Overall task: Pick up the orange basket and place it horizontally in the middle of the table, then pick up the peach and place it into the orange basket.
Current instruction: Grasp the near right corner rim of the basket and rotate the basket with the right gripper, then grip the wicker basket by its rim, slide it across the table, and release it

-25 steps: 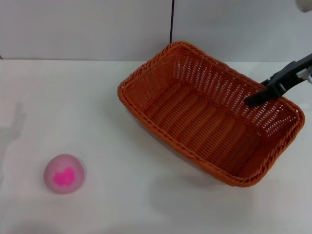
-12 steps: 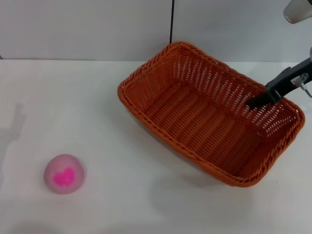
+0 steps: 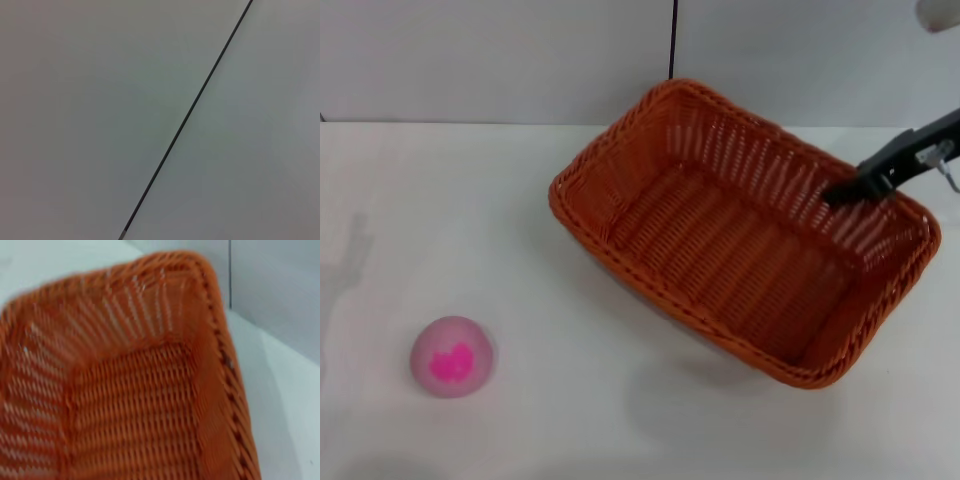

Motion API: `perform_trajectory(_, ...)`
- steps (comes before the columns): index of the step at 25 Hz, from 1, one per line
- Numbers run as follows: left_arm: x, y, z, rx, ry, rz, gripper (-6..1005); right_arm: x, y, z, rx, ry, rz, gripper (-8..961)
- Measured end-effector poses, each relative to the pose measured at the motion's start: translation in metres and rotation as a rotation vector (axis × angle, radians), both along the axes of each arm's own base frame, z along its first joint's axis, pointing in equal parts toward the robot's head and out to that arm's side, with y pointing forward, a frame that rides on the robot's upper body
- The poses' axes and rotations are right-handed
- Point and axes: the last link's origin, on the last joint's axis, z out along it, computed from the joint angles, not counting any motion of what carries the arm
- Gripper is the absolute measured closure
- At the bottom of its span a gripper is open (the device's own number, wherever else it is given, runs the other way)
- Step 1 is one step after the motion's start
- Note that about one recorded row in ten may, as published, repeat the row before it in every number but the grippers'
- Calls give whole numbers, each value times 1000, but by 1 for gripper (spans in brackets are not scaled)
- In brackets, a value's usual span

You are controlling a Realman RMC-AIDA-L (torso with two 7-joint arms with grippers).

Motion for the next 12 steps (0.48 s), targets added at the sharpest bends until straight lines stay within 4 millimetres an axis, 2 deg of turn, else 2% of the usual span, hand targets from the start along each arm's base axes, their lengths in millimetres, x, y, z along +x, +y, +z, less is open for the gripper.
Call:
perform_trajectory(7, 0, 0, 0, 0, 3, 1, 157, -15, -1, 34, 52, 263, 30, 793)
perform_trajectory(8, 0, 0, 0, 0, 3, 1, 157, -19, -3, 43, 64, 339, 52, 793)
perform_trajectory(12, -1, 1, 1, -1, 5, 1, 157, -25, -5, 56, 76, 426, 85, 794)
